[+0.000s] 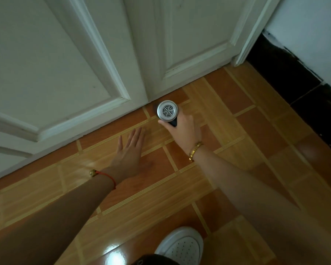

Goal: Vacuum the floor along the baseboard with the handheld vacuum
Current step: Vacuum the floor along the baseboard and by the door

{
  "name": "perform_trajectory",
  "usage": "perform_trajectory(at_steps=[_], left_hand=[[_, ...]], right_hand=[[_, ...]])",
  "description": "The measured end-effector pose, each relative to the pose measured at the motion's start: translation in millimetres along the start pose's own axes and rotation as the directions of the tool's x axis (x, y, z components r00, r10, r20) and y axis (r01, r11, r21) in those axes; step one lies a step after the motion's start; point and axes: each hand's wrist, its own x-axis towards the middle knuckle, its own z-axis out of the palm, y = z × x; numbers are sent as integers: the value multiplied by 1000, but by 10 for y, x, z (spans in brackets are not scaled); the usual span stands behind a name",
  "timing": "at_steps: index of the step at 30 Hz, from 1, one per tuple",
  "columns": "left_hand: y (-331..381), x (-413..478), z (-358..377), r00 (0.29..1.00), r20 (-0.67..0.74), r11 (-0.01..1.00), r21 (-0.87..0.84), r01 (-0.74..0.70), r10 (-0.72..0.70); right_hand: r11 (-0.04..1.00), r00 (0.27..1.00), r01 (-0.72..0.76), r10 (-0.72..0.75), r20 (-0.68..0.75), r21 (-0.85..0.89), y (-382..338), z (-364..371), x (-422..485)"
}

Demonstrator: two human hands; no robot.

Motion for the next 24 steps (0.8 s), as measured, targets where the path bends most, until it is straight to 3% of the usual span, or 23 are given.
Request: perform_trajectory(at_steps=[5, 12, 24], left_hand=[[368, 439, -144, 995, -17, 993, 67, -98, 100], [815, 1019, -346, 976, -36, 968, 144, -207, 214], [1177, 1628, -313, 955, -30, 949, 126, -290, 296]], right_hand=[[993, 991, -120, 119, -57, -16, 448, -366, 187], [978, 975, -182, 166, -146, -102, 872, -662, 499], [929, 920, -340, 296, -257, -149, 1573, -1127, 1248]])
